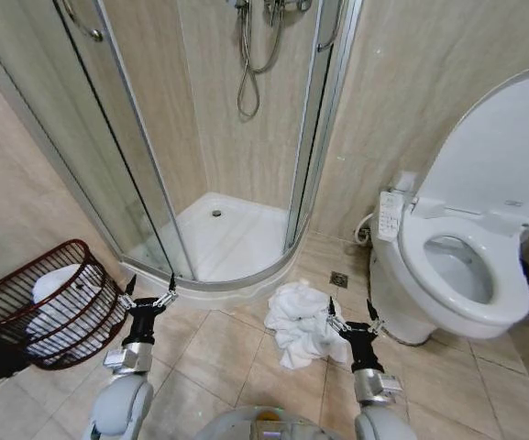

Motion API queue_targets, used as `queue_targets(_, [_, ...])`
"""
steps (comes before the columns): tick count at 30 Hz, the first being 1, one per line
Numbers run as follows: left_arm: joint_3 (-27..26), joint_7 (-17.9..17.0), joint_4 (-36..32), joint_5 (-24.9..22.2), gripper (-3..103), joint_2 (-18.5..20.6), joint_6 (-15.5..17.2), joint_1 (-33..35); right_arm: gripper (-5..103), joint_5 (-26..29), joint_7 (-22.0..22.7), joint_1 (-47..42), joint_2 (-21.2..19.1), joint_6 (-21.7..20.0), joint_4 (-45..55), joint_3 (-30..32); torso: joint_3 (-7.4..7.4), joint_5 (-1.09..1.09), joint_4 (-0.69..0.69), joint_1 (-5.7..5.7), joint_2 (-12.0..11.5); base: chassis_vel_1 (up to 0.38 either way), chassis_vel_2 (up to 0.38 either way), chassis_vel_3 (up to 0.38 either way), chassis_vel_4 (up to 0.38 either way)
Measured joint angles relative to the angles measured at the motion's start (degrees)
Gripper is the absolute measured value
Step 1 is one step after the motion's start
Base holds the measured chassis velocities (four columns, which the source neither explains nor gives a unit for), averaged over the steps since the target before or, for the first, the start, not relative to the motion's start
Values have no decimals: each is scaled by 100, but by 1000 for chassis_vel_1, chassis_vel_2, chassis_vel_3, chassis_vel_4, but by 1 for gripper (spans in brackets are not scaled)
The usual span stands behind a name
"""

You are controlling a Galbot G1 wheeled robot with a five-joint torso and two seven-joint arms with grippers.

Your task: Discard the used towel into the hamper.

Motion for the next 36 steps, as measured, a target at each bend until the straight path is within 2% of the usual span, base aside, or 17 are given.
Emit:
queue_targets(11, [1, 15, 11, -87, 100, 8, 49, 4, 100, 9, -5, 2, -37, -85, -4, 13, -1, 1, 0, 0, -2, 0, 0, 0, 0])
queue_targets(28, [1, 47, -29, 26, 100, -57, 185, 53, 100, 123, -26, 16, -69, 92, -103, 81, 9, 2, 1, 0, 8, 28, 27, 31, 30])
queue_targets(31, [-8, -138, -18, 168, 100, -112, 182, 29, 100, 397, 60, -35, -107, -225, -111, 84, 10, 1, 3, 0, 10, 72, 56, 65, 62])
queue_targets(32, [-8, -138, -18, 168, 100, -112, 182, 29, 100, 397, 60, -35, -107, -225, -111, 84, 10, 1, 3, 0, 10, 75, 52, 54, 62])
queue_targets(34, [-8, -160, -31, 199, 100, -133, 191, 36, 100, 724, 213, -43, -183, -565, -202, 112, 11, 2, 2, 0, 10, 23, 26, 27, 8])
queue_targets(36, [5, -160, -73, 206, 100, -155, 240, 51, 100, 789, 234, 2, -256, -674, -410, 234, 11, 1, -1, 0, 11, 0, 0, 0, 0])
